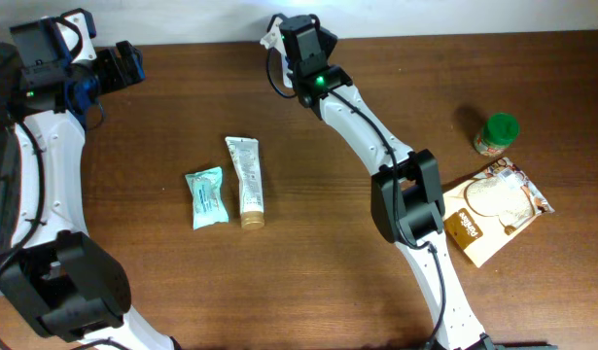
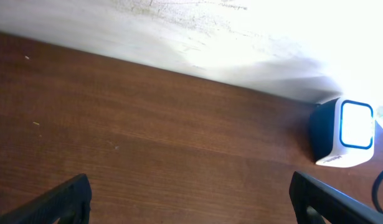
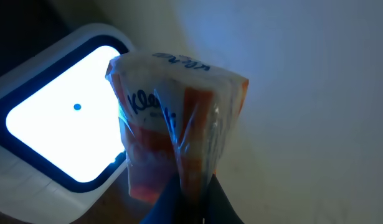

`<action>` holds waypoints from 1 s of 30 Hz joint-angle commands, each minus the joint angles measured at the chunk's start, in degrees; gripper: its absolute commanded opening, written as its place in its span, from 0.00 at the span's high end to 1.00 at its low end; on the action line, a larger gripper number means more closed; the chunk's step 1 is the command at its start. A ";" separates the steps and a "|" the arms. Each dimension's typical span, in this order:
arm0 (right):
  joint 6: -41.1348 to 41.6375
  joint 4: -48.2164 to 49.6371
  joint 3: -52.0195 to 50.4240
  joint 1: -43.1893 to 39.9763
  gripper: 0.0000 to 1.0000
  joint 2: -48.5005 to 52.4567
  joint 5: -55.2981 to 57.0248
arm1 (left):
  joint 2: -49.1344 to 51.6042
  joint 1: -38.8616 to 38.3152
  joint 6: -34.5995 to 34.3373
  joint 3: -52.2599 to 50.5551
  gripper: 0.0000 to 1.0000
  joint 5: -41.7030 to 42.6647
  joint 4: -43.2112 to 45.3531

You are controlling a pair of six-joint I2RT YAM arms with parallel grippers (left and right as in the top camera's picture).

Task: Scan the item barcode
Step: 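Raise the tissue packet to the barcode scanner with right gripper, then carry the tissue packet right and release it beside the jar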

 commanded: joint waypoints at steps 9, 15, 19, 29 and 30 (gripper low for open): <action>-1.05 -1.51 0.35 0.52 0.96 0.55 1.11 | 0.39 -0.11 1.09 0.57 0.01 0.04 0.11; 0.42 -1.42 0.37 0.76 0.96 -0.61 1.11 | 0.39 -0.11 1.09 0.57 0.01 0.04 0.11; 8.96 -2.32 0.37 0.76 0.96 -2.95 0.17 | 0.39 -0.11 1.09 0.57 0.01 0.04 0.11; 42.77 -30.16 0.37 0.35 0.96 -23.58 -21.68 | 0.37 -0.11 1.09 0.57 0.01 0.04 0.11; 46.16 -34.93 0.37 0.09 0.96 -25.73 -23.80 | 0.37 -0.11 1.09 0.57 0.01 0.04 0.11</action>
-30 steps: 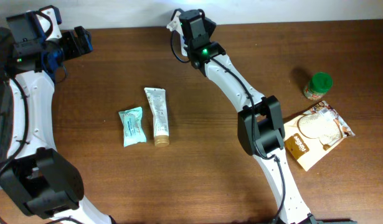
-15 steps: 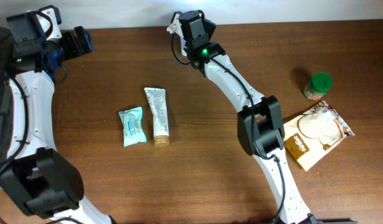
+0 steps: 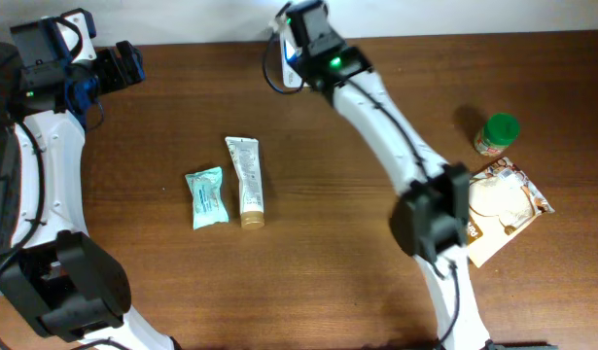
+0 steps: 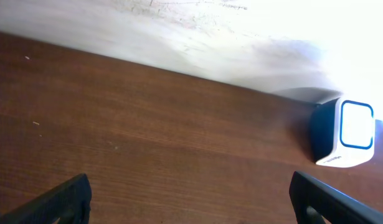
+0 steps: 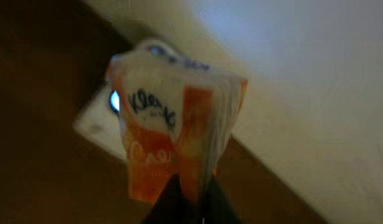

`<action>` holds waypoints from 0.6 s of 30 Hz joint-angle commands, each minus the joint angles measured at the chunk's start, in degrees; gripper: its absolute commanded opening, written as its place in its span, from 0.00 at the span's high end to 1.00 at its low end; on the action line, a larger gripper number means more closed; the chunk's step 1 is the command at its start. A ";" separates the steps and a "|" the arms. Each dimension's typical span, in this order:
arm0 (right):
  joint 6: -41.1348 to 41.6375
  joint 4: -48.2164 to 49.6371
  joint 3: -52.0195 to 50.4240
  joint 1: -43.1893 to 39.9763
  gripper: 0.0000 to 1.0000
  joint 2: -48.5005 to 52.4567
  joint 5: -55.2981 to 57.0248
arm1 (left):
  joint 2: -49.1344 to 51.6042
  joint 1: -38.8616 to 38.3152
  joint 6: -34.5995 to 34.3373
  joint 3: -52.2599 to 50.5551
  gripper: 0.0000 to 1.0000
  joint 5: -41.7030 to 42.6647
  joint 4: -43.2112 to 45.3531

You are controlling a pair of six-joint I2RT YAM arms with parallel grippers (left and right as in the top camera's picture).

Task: Scan the item barcode
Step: 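Carry the tissue packet right and release it beside the jar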

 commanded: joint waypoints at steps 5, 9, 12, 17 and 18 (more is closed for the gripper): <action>26.18 -28.72 0.55 -2.32 0.96 -16.41 -12.55 | 0.37 -0.11 1.09 0.57 0.01 0.07 0.15; 32.72 -41.83 0.22 -7.58 0.96 -15.06 -12.52 | 0.37 -0.11 1.09 0.57 0.01 0.07 0.15; 36.59 -46.16 -1.75 -12.37 0.96 -13.57 -12.52 | 0.39 -0.11 1.09 0.57 0.01 0.07 0.15; 41.38 -46.86 -8.98 -22.03 0.96 -13.20 -13.27 | 0.39 -0.11 1.09 0.57 0.01 0.07 0.15; 41.35 -46.84 -9.88 -23.50 0.96 -13.20 -13.84 | 0.37 -0.11 1.09 0.57 0.01 0.07 0.13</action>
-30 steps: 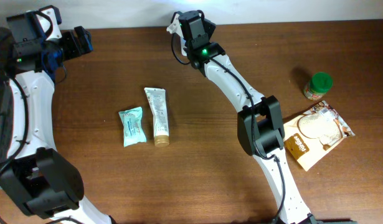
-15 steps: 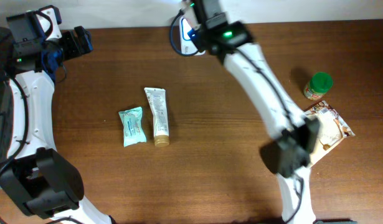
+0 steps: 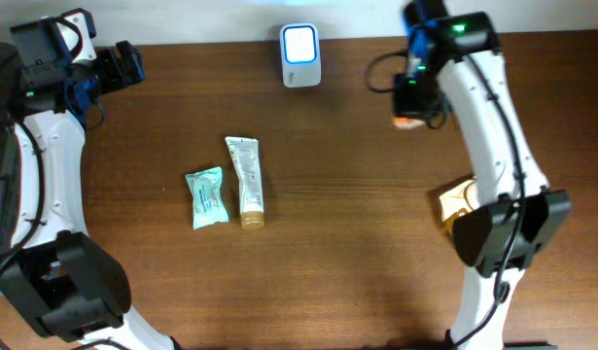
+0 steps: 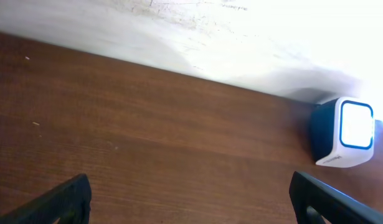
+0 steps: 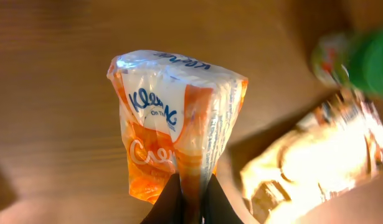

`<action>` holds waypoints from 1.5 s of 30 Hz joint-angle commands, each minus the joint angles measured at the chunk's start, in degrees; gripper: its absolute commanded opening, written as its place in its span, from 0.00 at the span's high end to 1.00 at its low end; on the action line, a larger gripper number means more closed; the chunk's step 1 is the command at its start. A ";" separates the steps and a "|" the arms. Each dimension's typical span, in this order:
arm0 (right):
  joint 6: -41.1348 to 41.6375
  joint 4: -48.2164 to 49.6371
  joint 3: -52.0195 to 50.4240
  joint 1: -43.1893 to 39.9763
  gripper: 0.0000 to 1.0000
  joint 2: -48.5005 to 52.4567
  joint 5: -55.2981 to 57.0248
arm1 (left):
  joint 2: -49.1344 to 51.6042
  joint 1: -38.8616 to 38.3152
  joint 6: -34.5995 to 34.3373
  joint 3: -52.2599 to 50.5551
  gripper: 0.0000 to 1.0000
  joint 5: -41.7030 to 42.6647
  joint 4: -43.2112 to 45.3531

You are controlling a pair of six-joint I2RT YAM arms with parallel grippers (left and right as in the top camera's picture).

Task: Scan the item barcode
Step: 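Carry the tissue packet right and release it beside the jar, then move right gripper to the white tube and grasp it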

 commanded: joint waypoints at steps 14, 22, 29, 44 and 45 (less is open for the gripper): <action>5.49 6.51 -7.61 -23.39 0.95 -0.22 -1.81 | 0.39 -0.11 1.09 0.57 0.01 0.04 0.11; 4.83 11.15 -9.90 -25.86 0.46 -0.42 -5.46 | 0.37 -0.11 1.09 0.57 0.01 0.04 0.11; -2.80 10.88 -5.22 -21.44 0.40 -1.44 -16.48 | 0.39 -0.11 1.09 0.57 0.01 0.04 0.11; -2.54 11.17 -5.97 9.25 0.01 -1.07 -21.53 | 0.39 -0.11 1.09 0.57 0.01 0.04 0.11; -2.54 11.50 -5.97 11.26 0.02 -0.61 -21.53 | 0.37 -0.11 1.09 0.57 0.01 0.04 0.11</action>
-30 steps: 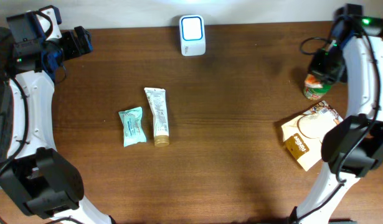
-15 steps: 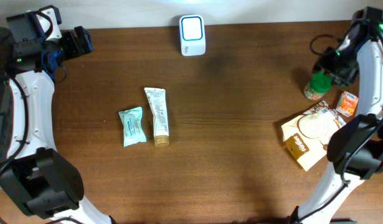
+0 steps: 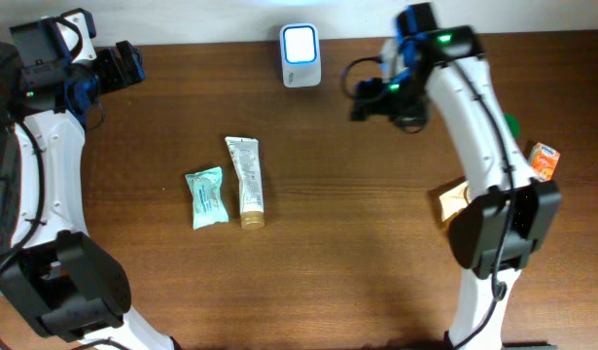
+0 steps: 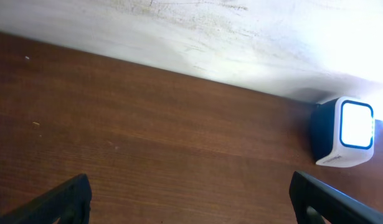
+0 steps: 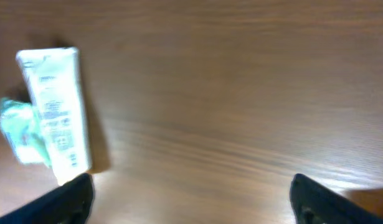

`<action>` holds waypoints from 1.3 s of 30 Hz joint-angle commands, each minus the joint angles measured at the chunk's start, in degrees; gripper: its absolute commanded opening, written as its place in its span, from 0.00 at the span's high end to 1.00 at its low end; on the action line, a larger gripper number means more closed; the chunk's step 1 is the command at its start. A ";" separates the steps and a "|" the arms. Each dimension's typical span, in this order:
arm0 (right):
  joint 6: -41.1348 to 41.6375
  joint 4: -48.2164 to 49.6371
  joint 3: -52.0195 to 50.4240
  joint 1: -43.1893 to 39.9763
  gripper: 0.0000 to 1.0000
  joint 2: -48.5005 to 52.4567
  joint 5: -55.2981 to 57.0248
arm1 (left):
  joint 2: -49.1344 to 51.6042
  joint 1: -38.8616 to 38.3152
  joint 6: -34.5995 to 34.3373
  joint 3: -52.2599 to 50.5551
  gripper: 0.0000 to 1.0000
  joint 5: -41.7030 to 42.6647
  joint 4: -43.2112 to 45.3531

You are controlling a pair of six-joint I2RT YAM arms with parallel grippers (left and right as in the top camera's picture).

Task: Scan the item barcode
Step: 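Move right gripper to the white tube and grasp it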

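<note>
The white scanner (image 3: 300, 43) with its lit window stands at the table's back edge and also shows in the left wrist view (image 4: 344, 132). An orange tissue pack (image 3: 544, 160) lies at the far right. A toothpaste tube (image 3: 246, 181) and a teal packet (image 3: 207, 197) lie left of centre; the right wrist view has the tube (image 5: 54, 106) and the packet (image 5: 20, 134) too. My right gripper (image 3: 363, 107) hangs open and empty over bare wood right of the scanner, its fingers (image 5: 70, 196) wide apart. My left gripper (image 3: 123, 66) is open at the back left.
A green-lidded jar (image 3: 512, 124) stands behind the right arm, mostly hidden by it. A brown pouch (image 3: 452, 202) lies under that arm, mostly covered. The wall runs along the table's back edge (image 4: 147, 65).
The right gripper was shut on the orange tissue pack over the right side. Now the pack lies at the far right of the table, and the gripper is open and further left.
The right gripper held the tissue pack in front of the scanner's lit window. Then it held the pack further from the scanner, then over the right side near the jar and pouch. Now the pack lies there, released. The left arm stayed still throughout.
</note>
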 commanded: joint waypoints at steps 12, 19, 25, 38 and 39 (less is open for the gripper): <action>5.64 13.81 0.42 26.69 0.96 10.19 -10.99 | 0.39 -0.11 1.11 0.57 0.01 0.09 0.11; 12.33 17.03 0.42 31.23 0.96 14.99 -9.35 | 0.39 -0.11 1.11 0.57 0.01 0.07 0.11; 14.05 14.97 0.37 31.63 0.96 18.67 -5.03 | 0.37 -0.11 1.11 0.57 0.01 0.07 0.11; 16.15 -0.28 0.17 26.29 0.96 18.99 17.35 | 0.37 -0.11 1.11 0.57 0.01 0.07 0.11; 16.15 -0.13 0.17 25.57 0.96 18.99 17.79 | 0.39 -0.11 1.11 0.57 0.01 0.07 0.11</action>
